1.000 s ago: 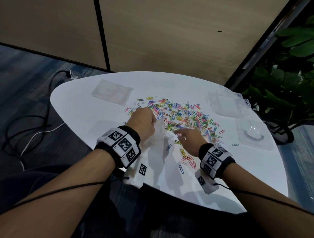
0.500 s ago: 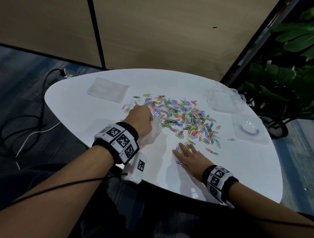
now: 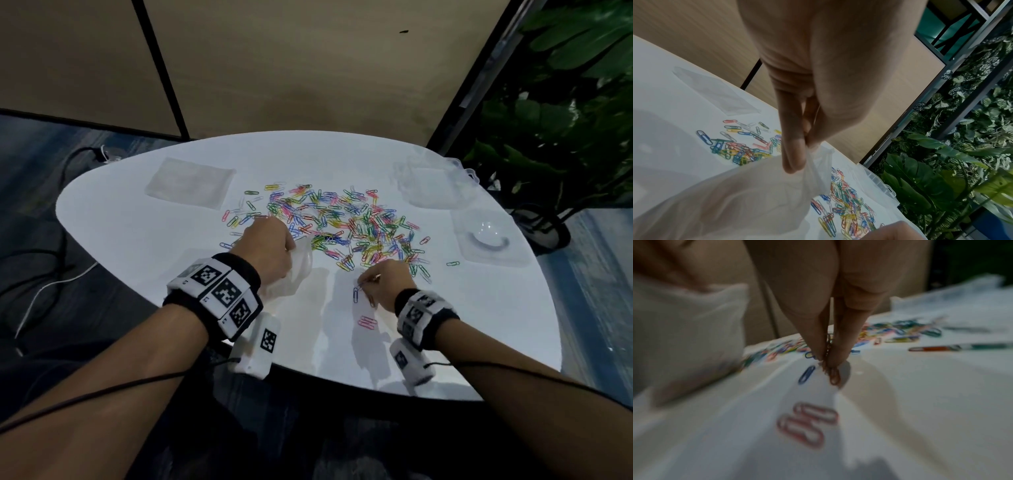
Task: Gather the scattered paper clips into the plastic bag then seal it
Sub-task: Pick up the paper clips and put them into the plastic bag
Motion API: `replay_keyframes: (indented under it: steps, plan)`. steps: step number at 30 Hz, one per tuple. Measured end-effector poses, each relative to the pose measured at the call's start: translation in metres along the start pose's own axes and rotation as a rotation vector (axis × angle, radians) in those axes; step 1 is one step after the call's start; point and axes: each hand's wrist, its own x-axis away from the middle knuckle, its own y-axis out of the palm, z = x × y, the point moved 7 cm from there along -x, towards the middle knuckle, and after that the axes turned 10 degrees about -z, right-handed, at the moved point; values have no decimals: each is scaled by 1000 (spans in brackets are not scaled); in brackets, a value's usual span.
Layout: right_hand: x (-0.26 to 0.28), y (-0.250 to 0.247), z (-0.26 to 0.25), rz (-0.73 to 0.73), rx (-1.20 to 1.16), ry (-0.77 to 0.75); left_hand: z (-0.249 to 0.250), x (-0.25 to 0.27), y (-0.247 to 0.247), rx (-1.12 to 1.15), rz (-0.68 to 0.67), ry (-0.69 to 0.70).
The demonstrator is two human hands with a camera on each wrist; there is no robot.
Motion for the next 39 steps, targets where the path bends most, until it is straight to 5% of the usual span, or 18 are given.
replay_keyframes:
  steps: [3, 6, 10, 19, 25, 28, 30, 33, 36, 39]
  plan:
    - [-6, -13, 21, -44, -546, 178, 3, 1, 0, 0, 0, 7]
    - [-4, -21, -1, -86, -1113, 119, 6, 0, 1, 44, -14, 19]
    - [14, -20, -59, -280, -1373, 14, 13, 1, 4, 68, -16, 51]
    - [22, 15, -99, -246, -1066, 6, 23, 7, 13, 144, 0, 124]
    - [33, 1, -123, -177, -99, -236, 23, 9, 10, 132, 28, 143]
    - [36, -6, -128, -202, -277, -292, 22, 12, 2, 124, 48, 152]
    - [35, -18, -114, -132, -523, -259, 20, 14, -5, 109, 63, 136]
    - [36, -28, -73, -62, -350, -118, 17, 17, -12, 79, 55, 99]
    - [47, -3, -17, -283, -83, 202, 13, 17, -15, 74, 38, 73]
    - [54, 31, 12, -347, -55, 307, 13, 18, -18, 78, 47, 81]
